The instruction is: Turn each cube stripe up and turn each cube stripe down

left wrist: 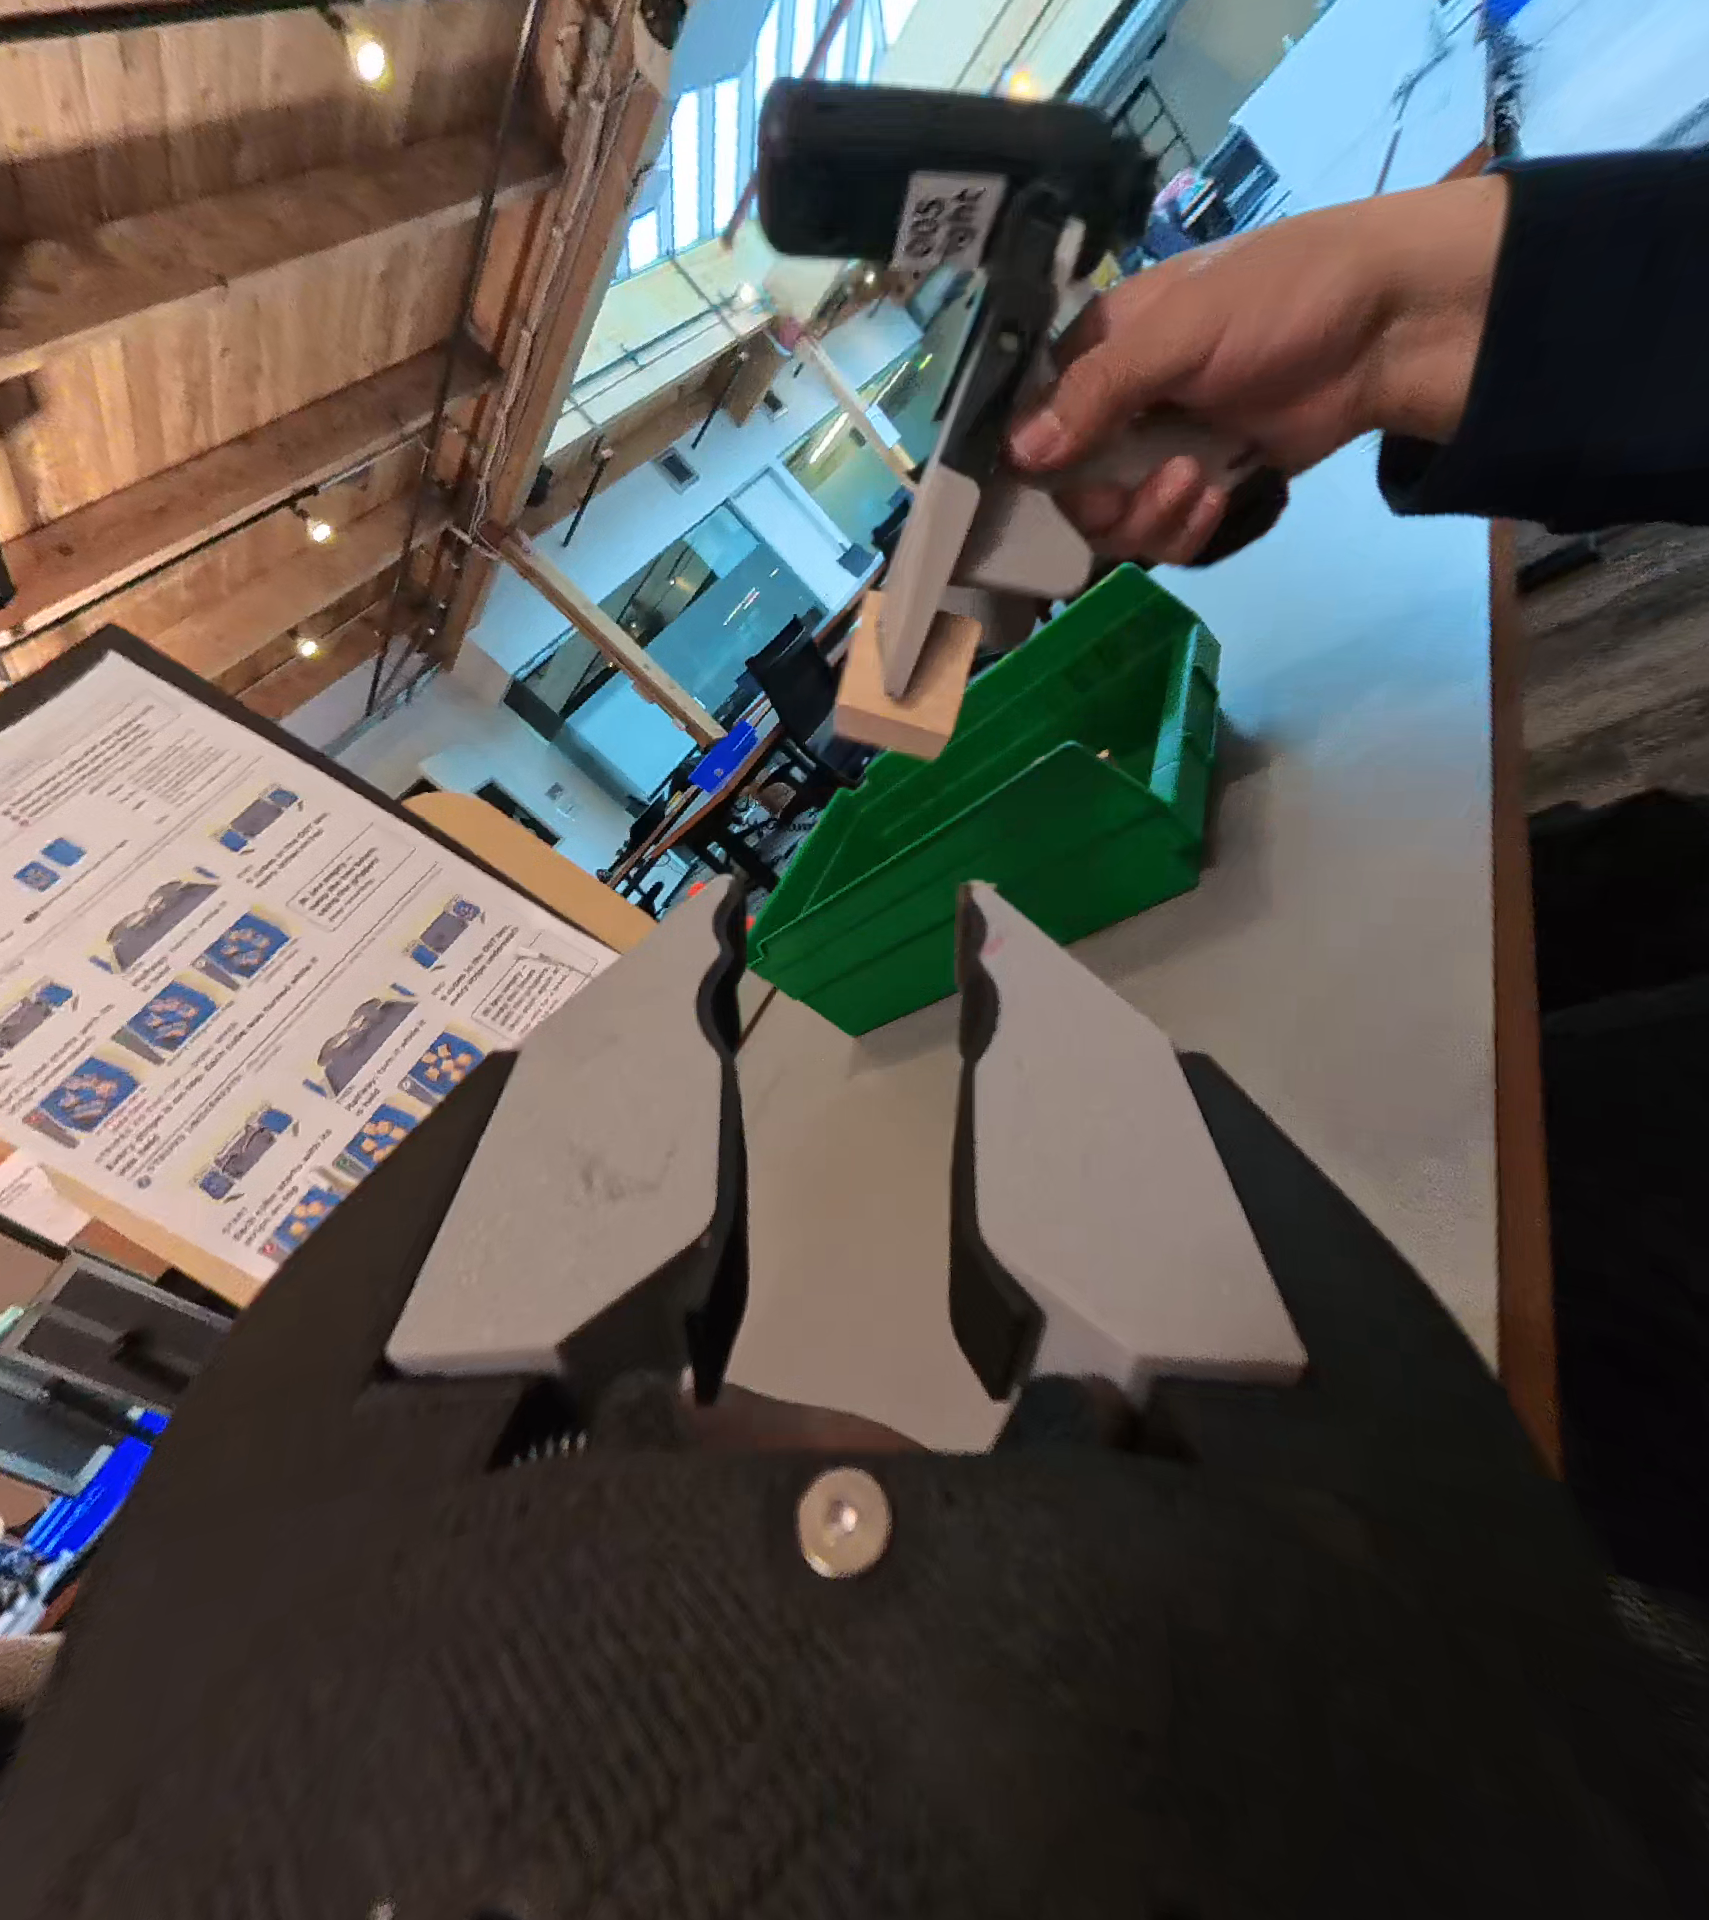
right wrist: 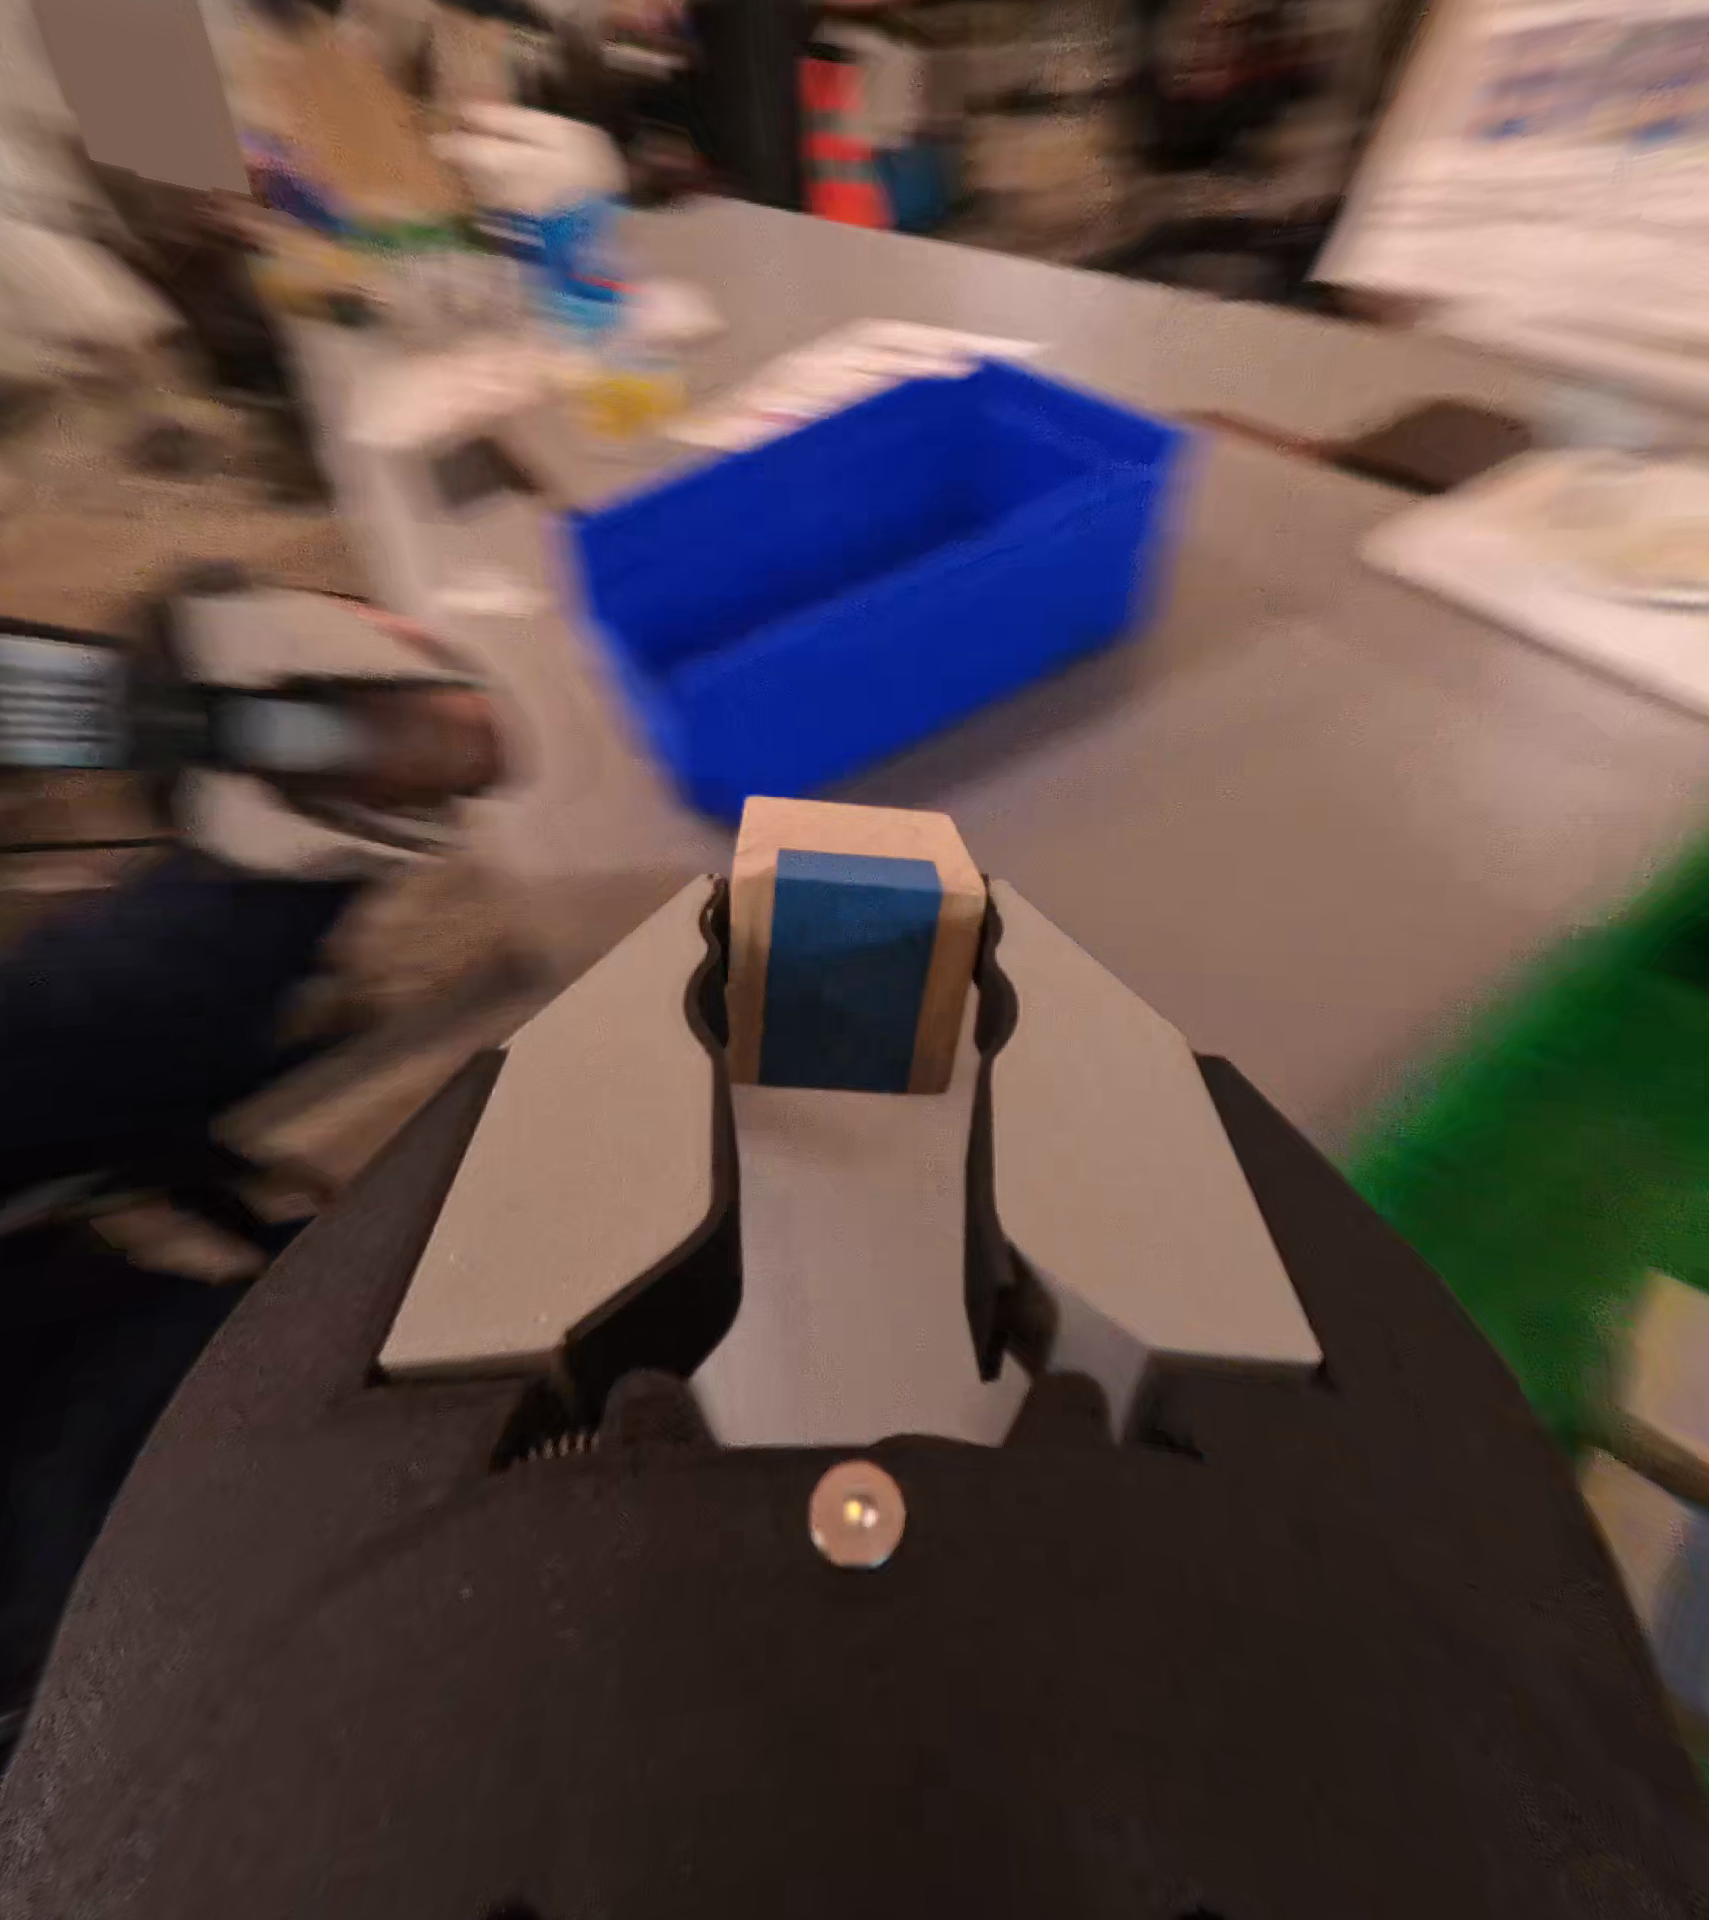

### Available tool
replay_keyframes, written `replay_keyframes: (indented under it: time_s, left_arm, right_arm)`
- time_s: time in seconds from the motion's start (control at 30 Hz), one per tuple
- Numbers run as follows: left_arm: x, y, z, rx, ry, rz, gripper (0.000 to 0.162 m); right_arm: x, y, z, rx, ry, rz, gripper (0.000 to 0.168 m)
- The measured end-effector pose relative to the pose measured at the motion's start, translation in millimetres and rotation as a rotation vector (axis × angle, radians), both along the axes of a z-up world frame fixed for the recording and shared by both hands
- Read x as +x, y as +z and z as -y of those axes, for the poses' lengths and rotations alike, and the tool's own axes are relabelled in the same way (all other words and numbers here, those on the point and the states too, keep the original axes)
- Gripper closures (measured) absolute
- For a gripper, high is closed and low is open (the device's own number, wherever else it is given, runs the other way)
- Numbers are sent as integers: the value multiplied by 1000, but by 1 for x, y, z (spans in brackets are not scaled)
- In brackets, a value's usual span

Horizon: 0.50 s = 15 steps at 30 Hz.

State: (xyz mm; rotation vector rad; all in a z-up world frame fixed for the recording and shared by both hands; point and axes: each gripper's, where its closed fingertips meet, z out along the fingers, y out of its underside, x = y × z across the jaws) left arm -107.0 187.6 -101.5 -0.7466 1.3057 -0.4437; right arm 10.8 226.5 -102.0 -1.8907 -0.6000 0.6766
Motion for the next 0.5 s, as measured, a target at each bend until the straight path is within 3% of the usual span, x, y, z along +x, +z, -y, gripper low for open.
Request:
replay_keyframes:
  time_s: [0.07,0.13,0.37,0.5]
  left_arm:
    - [-3,0,-3,-32,5,-1,126]
    - [-5,-2,-8,-75,16,0,128]
    - [-9,-6,-27,-149,102,-10,128]
    - [-9,-14,-27,-198,114,-53,128]
  right_arm:
    - [69,-12,-18,10,-273,190,125]
    - [110,-27,-23,-47,-409,268,125]
    - [143,-113,-28,-358,-455,537,125]
    - [142,-145,-38,-461,-473,583,125]
